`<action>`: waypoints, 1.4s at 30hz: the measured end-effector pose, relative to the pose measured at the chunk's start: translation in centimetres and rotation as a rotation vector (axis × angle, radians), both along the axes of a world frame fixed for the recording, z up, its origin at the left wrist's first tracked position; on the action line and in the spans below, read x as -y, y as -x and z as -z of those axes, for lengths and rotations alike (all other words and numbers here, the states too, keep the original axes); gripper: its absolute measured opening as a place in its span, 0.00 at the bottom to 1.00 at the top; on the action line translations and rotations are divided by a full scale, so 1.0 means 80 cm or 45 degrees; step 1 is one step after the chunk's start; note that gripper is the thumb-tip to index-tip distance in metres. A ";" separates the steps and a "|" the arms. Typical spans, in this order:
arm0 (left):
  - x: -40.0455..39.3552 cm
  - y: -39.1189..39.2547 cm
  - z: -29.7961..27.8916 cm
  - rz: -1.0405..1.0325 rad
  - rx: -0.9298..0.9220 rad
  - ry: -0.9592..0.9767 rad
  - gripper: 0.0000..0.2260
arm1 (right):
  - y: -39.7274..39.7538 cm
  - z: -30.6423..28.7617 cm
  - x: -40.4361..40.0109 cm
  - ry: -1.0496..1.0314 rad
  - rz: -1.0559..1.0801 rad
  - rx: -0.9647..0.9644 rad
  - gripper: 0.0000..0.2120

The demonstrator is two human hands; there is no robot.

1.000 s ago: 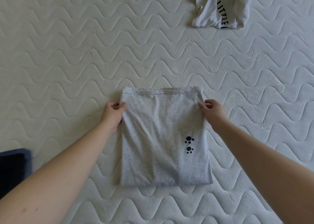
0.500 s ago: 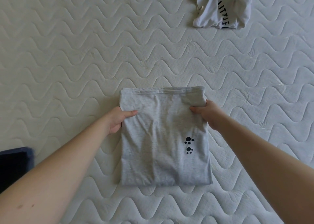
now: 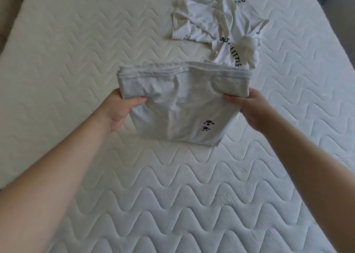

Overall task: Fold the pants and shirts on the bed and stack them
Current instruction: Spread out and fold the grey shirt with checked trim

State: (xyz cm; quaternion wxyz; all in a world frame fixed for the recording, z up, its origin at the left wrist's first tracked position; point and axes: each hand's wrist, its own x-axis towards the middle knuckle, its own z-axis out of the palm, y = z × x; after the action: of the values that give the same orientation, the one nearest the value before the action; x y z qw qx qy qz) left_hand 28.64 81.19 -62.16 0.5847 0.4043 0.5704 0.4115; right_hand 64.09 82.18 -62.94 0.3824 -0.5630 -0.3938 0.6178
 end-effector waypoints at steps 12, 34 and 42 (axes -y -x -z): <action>0.119 -0.009 0.106 0.230 -0.241 0.134 0.16 | -0.004 0.116 0.124 -0.130 -0.137 0.639 0.11; 0.332 -0.036 0.195 0.037 -1.084 -0.045 0.14 | 0.022 0.176 0.345 0.033 0.038 1.181 0.13; 0.304 -0.081 0.209 -0.083 -0.949 0.450 0.31 | 0.067 0.189 0.300 0.307 -0.220 1.189 0.17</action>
State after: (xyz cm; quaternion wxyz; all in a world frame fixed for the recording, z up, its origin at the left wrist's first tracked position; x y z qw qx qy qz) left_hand 35.16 56.88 -78.91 0.3852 0.4008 0.8175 0.1508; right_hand 58.75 58.18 -78.06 0.0442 -0.7855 -0.4941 0.3700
